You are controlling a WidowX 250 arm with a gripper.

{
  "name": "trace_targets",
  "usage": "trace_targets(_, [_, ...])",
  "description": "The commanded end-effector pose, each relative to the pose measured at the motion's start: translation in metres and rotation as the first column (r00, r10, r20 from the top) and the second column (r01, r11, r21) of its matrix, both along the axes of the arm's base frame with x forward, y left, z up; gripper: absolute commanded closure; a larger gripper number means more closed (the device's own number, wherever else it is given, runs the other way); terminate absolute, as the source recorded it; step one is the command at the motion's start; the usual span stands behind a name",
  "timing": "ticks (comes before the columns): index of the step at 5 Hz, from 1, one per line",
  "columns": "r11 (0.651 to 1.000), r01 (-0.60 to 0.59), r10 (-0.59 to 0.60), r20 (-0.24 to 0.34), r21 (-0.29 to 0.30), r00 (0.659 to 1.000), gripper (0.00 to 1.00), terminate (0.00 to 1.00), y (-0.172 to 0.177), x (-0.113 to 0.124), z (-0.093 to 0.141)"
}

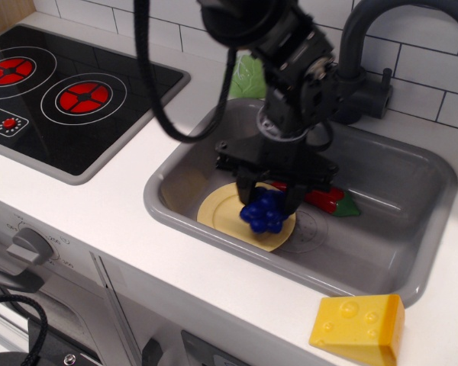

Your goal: Put blueberries on plate sink

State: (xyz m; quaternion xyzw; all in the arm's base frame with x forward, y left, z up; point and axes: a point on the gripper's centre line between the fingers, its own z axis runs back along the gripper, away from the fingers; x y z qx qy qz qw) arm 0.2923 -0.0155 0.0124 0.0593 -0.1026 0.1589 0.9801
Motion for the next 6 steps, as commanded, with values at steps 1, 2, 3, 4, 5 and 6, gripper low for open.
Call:
trace_targets(1, [1.000, -0.018, 0.018, 0.016, -0.002, 1.000, 0.00, 0.00, 0.016, 0.006, 0.009])
trace_targets(2, [1.000, -0.012, 0.012, 0.001, -0.020, 1.000, 0.00, 0.00, 0.013, 0.005, 0.018])
trace_targets(3, [0.997, -0.014, 0.014, 0.004, -0.074, 1.000, 0.00, 0.00, 0.002, 0.002, 0.038])
trace_targets(4, [0.991, -0.027, 0.027, 0.000, -0.129, 1.000, 0.00, 0.00, -0.013, -0.001, 0.060])
trace_targets(5, [0.991, -0.027, 0.027, 0.000, -0.129, 1.000, 0.00, 0.00, -0.013, -0.001, 0.060])
trace_targets(6, [0.991, -0.027, 0.027, 0.000, -0.129, 1.000, 0.00, 1.00, -0.013, -0.001, 0.060])
